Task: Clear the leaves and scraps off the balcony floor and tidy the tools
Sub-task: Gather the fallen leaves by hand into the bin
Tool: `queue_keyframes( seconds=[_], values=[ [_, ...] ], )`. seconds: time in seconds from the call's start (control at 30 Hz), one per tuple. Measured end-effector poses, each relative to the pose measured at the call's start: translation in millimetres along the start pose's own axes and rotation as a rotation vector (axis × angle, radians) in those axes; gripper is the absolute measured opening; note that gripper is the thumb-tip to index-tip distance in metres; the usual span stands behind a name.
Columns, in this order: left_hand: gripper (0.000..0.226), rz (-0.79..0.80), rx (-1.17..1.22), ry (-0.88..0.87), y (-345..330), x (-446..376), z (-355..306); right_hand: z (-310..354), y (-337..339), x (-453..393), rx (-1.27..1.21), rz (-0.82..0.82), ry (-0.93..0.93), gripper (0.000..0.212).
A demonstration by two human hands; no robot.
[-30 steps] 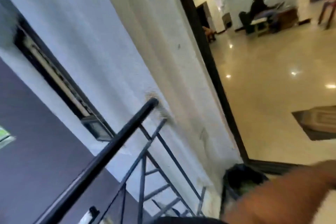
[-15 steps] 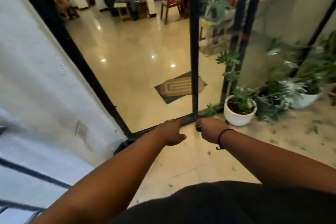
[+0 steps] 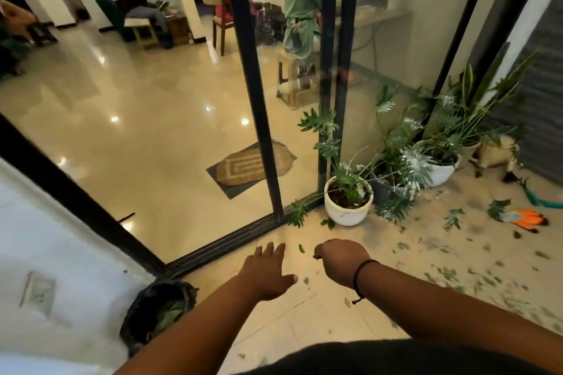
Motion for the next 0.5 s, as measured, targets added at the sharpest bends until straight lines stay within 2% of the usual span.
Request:
queue_keyframes(
  seconds=[0.27, 0.5],
  values=[
    [0.084, 0.061, 0.051, -0.001, 20.4, -42.9, -23.3, -90.5, 9.8, -22.1, 0.006, 0.064, -0.024, 0.040],
    [0.084, 0.073, 0.002, -0.042, 54.9, -86.9, -16.4, -123.9, 33.6, -52.7, -0.124, 0.019, -0.106, 0.033]
  ],
)
Point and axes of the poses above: each hand's wrist, its own x-axis away from the middle knuckle, its own y-axis out of the back of the hand, z = x × y, the point moved 7 cm from there along -x, towards the middle knuckle, and after that the axes turned 15 degrees about z, right-handed, at the moved point
